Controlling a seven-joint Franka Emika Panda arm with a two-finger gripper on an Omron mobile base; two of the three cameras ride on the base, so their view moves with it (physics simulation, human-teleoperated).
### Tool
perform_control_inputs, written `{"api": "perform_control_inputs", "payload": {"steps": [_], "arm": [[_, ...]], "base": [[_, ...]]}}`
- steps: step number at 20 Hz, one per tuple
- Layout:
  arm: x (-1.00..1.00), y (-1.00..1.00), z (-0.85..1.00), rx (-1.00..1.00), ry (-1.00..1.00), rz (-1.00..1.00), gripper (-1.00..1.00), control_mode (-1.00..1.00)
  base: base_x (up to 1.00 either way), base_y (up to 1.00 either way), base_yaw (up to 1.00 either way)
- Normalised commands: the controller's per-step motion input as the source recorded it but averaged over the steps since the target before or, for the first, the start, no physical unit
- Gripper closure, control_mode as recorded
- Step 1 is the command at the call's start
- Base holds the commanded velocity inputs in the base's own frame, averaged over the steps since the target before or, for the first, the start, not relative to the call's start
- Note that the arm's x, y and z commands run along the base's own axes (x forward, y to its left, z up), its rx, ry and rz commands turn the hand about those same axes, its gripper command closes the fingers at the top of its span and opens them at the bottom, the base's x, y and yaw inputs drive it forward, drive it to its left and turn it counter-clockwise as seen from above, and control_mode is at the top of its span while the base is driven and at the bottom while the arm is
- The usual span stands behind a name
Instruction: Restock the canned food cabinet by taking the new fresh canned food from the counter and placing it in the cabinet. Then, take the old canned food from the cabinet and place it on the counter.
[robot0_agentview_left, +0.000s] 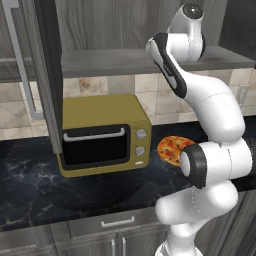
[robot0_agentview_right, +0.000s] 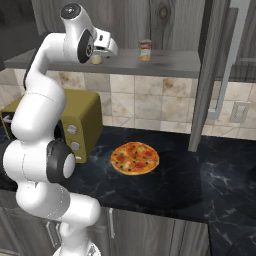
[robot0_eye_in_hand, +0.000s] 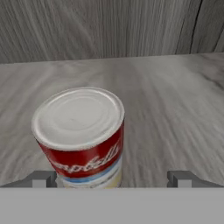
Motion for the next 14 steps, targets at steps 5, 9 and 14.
{"api": "perform_control_inputs", "payload": {"steps": [5, 9, 14], "arm": [[0.23, 0.02, -0.07, 0.00, 0.00, 0.00, -1.00, -1.00], [0.18, 0.11, -0.08, 0.00, 0.01, 0.00, -1.00, -1.00], [0.05, 0.08, -0.12, 0.00, 0.00, 0.00, 1.00, -1.00]], "base": [[0.00, 0.00, 0.00], [0.00, 0.00, 0.00], [0.00, 0.00, 0.00]]}}
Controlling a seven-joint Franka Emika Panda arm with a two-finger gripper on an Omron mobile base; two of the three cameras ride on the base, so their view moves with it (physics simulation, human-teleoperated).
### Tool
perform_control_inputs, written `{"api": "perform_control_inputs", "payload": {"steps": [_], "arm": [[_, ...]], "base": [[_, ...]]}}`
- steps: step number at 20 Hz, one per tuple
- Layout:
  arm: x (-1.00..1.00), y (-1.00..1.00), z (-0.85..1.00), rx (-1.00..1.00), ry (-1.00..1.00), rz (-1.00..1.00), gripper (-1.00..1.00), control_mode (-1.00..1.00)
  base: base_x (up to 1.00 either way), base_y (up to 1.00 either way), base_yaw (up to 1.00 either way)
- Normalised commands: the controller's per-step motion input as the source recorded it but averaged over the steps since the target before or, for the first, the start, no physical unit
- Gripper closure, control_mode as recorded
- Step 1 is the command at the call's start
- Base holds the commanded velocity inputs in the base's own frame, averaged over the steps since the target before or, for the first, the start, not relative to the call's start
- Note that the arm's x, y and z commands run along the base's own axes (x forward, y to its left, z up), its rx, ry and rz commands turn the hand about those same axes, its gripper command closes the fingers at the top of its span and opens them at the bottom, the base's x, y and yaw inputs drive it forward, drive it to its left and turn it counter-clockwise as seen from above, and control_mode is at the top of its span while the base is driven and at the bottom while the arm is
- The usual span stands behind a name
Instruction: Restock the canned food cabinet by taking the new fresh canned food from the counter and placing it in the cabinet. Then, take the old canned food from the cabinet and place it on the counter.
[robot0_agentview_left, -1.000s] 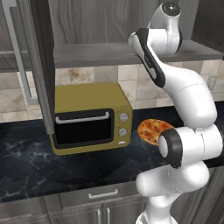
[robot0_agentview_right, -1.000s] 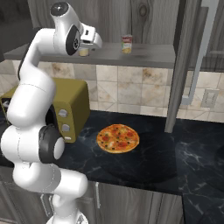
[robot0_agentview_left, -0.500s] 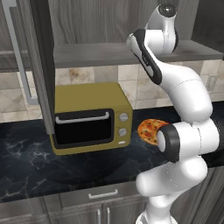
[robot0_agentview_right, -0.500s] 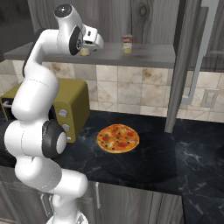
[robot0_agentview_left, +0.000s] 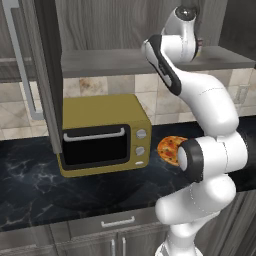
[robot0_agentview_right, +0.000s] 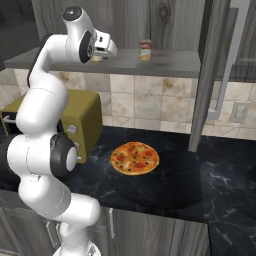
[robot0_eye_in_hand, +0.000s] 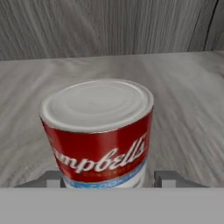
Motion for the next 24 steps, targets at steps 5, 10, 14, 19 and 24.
{"api": "perform_control_inputs", "payload": {"steps": [5, 10, 14, 19, 24], "arm": [[0.00, 0.08, 0.00, -0.03, 0.00, 0.00, 1.00, -1.00], [-0.51, 0.07, 0.00, 0.00, 0.00, 0.00, 1.00, -1.00], [-1.00, 0.27, 0.00, 0.00, -0.04, 0.02, 1.00, -1.00], [-1.00, 0.18, 0.01, 0.00, -0.06, 0.00, 1.00, -1.00], [-1.00, 0.01, 0.01, 0.05, -0.02, 0.00, 1.00, -1.00]], "base": [[0.00, 0.00, 0.00], [0.00, 0.00, 0.00], [0.00, 0.00, 0.00], [0.00, 0.00, 0.00], [0.00, 0.00, 0.00]]}}
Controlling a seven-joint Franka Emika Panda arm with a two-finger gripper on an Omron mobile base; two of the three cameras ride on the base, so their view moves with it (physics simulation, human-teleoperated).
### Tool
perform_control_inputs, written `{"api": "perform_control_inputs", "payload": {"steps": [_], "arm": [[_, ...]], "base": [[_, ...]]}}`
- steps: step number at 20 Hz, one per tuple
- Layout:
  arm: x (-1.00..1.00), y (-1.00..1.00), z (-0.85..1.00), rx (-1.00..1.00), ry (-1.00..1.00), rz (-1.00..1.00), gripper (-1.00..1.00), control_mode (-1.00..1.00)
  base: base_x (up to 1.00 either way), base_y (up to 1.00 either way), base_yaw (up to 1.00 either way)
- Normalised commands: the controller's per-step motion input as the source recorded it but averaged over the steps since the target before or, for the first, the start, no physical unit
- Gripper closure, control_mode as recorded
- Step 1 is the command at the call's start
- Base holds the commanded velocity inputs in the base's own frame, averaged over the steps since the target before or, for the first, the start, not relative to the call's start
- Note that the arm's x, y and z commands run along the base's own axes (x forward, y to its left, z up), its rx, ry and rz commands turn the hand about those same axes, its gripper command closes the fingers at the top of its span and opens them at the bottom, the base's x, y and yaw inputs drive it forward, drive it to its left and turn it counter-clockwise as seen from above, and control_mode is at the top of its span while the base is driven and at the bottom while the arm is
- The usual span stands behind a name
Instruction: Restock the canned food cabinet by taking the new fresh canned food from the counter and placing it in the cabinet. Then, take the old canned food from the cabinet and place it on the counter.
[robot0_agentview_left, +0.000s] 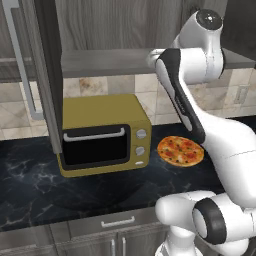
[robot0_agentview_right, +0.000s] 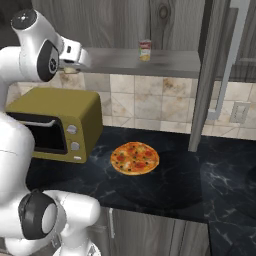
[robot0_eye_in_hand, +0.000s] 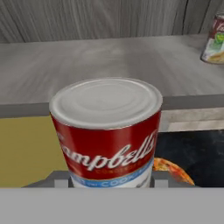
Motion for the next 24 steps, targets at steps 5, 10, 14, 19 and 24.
{"api": "perform_control_inputs", "payload": {"steps": [5, 10, 14, 19, 24], "arm": [[-1.00, -0.54, -0.01, 0.17, 0.01, 0.01, 1.00, -1.00], [-1.00, -1.00, -0.51, 0.18, 0.11, 0.05, 1.00, -1.00], [-1.00, -1.00, -1.00, 0.01, 0.25, 0.00, 1.00, -1.00], [-0.87, -0.97, -1.00, -0.08, 0.23, 0.00, 1.00, -1.00], [-0.36, -0.92, -1.00, -0.10, 0.17, -0.09, 1.00, -1.00]], "base": [[0.00, 0.00, 0.00], [0.00, 0.00, 0.00], [0.00, 0.00, 0.00], [0.00, 0.00, 0.00], [0.00, 0.00, 0.00]]}}
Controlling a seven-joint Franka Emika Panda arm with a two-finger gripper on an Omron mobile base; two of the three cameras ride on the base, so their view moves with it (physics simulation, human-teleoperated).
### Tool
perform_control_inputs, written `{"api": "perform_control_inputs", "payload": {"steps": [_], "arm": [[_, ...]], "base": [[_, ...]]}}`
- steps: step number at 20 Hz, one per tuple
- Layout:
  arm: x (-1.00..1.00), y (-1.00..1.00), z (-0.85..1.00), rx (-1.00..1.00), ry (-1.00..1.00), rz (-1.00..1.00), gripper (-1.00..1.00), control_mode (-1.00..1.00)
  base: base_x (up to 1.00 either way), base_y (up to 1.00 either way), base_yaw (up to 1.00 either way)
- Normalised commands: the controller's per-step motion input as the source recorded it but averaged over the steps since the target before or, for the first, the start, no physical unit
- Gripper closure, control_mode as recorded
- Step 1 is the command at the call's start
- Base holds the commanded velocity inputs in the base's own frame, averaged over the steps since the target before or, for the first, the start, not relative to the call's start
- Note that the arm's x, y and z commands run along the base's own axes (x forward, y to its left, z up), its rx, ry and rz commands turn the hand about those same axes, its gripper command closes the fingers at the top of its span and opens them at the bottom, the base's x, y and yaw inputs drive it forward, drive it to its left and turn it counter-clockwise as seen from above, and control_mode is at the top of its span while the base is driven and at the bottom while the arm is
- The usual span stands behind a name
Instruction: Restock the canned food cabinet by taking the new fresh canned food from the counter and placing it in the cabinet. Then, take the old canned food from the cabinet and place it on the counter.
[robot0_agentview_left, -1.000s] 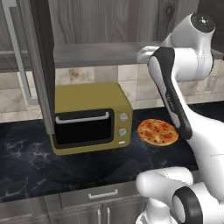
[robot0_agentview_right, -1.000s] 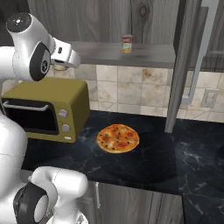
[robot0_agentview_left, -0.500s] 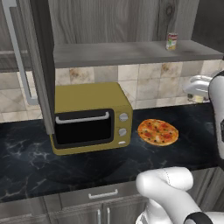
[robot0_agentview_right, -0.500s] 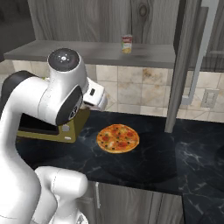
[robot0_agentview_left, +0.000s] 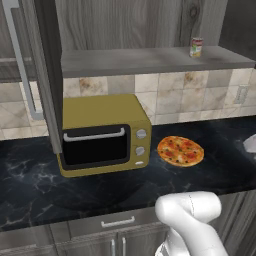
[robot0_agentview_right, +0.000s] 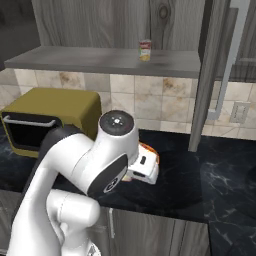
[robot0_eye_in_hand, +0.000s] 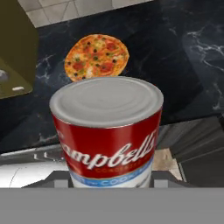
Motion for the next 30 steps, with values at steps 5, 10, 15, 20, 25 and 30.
{"api": "perform_control_inputs", "payload": {"steps": [5, 10, 15, 20, 25, 30], "arm": [[0.44, -0.65, -0.73, -0.02, 0.12, -0.22, 1.00, -1.00], [0.99, -0.24, -0.48, -0.10, 0.01, -0.23, 1.00, -1.00], [0.83, -0.36, -0.33, 0.00, 0.00, -0.12, 1.00, -1.00], [0.44, -0.49, -0.43, 0.00, 0.00, -0.01, 1.00, -1.00], [0.38, -0.49, -0.49, -0.01, 0.00, 0.00, 1.00, -1.00], [0.68, -0.28, -0.43, -0.04, 0.00, 0.00, 1.00, -1.00]], "base": [[0.00, 0.00, 0.00], [0.00, 0.00, 0.00], [0.00, 0.00, 0.00], [0.00, 0.00, 0.00], [0.00, 0.00, 0.00], [0.00, 0.00, 0.00]]}}
